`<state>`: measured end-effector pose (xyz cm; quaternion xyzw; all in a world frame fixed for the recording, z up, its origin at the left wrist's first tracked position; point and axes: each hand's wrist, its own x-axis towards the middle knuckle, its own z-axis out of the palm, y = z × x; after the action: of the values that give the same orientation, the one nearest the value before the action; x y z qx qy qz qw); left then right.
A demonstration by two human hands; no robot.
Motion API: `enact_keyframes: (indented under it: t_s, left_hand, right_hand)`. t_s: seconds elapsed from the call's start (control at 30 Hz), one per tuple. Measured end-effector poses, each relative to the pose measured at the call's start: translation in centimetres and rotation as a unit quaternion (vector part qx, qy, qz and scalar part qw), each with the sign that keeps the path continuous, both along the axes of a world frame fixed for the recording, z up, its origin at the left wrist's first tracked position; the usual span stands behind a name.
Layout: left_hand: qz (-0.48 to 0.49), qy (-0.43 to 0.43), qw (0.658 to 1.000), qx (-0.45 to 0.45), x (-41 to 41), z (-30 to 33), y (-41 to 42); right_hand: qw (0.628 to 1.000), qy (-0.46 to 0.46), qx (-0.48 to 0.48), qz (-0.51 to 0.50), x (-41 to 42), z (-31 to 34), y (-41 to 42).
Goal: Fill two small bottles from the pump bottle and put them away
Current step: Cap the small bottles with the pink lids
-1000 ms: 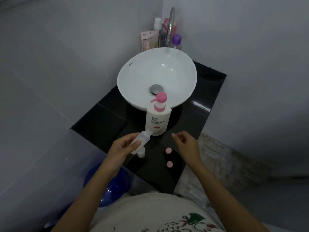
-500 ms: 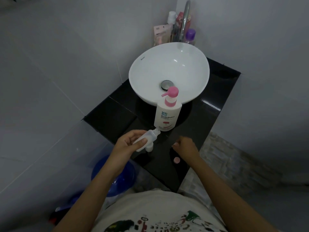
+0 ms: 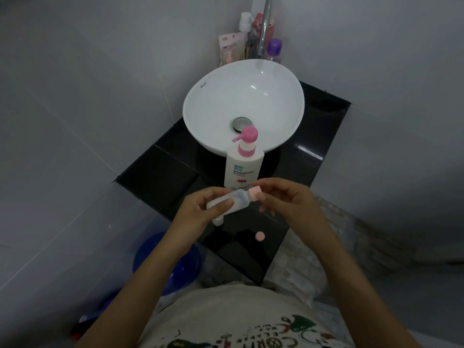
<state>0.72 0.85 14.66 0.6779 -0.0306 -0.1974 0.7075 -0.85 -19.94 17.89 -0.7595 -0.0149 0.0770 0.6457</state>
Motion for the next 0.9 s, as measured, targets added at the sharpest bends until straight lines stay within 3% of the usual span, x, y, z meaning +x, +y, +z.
enact_keyframes:
  t_s: [0.13,0.27,0.37,0.53,0.73,0.9]
  left_hand:
    - [-0.004,0.003,1.000,0.004,-0.1,0.1,-0.3]
    - [-0.015,-0.001,1.000,0.015,-0.3,0.2,-0.7]
    - [-0.018,0.000,1.000,0.018,-0.3,0.4,-0.8]
    - [-0.002,0.008,1.000,0.021,-0.3,0.6,-0.5]
    - [-0.012,-0.002,1.000,0.027,-0.6,0.9,-0.7]
    - [-0.001,-0.002,1.000,0.017,-0.6,1.3,-0.7]
  right_hand:
    - [0.998,-0.029,-0.048,0.031,0.0,0.2,-0.6]
    - [0.993,0.004,-0.109,-0.052,0.2,-0.3,-0.1]
    - [0.984,-0.003,-0.171,-0.060,0.2,-0.4,0.1]
    - [0.996,-0.024,-0.072,0.039,0.0,0.1,-0.9]
    - [0.988,-0.005,-0.153,-0.028,0.0,0.4,-0.1]
    - [0.996,-0.027,-0.076,0.044,-0.3,0.2,-0.7]
